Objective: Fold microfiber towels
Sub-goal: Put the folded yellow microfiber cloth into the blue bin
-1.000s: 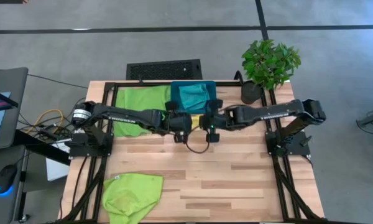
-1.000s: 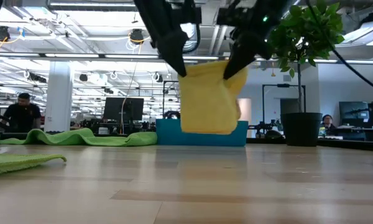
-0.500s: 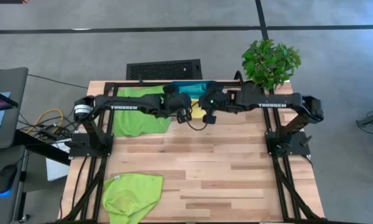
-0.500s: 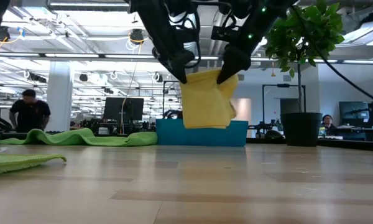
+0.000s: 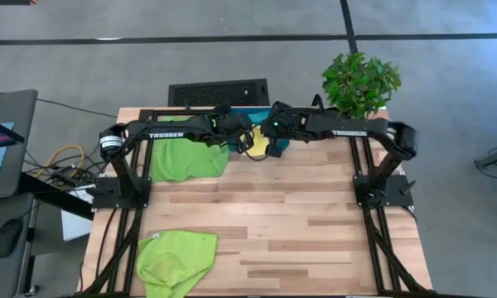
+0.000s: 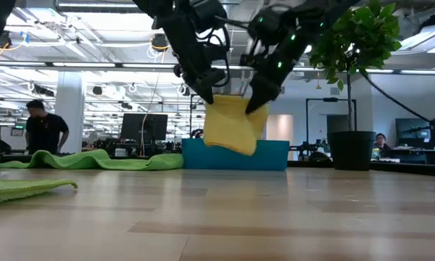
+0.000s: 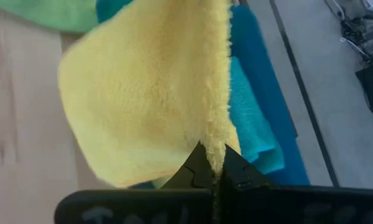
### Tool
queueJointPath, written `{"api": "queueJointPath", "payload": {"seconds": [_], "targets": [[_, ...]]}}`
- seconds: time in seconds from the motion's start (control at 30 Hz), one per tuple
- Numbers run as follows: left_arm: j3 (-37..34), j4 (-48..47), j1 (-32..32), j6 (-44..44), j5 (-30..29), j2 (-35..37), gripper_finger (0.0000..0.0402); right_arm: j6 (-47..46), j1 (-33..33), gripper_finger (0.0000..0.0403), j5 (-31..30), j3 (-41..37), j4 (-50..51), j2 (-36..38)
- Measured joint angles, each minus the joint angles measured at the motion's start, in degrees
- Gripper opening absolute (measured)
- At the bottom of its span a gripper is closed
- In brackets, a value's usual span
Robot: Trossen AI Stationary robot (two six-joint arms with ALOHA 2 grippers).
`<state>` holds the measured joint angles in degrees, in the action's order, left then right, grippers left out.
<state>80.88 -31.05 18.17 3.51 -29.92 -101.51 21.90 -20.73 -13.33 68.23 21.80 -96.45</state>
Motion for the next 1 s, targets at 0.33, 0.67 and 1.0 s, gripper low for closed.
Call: {"api": "queueJointPath", "payload": {"seconds": [0.33,0.67,1.0], "targets": [[-4.51,5.66,3.09,0.68,1.82,0.04,0.0,1.11,-1.42,0.0011,-0.02,-0.15,-4.31,-1.06],[-4.77,10.59,4.83,3.09,2.72,0.13,0.0,0.67,-4.13,0.0011,-0.1,-0.1,-6.48,-1.83],[-4.71,12.06,7.04,3.14,4.25,-0.86,0.0,1.07,-4.29,0.0011,-0.33,-0.11,-8.38,-2.16]]}}
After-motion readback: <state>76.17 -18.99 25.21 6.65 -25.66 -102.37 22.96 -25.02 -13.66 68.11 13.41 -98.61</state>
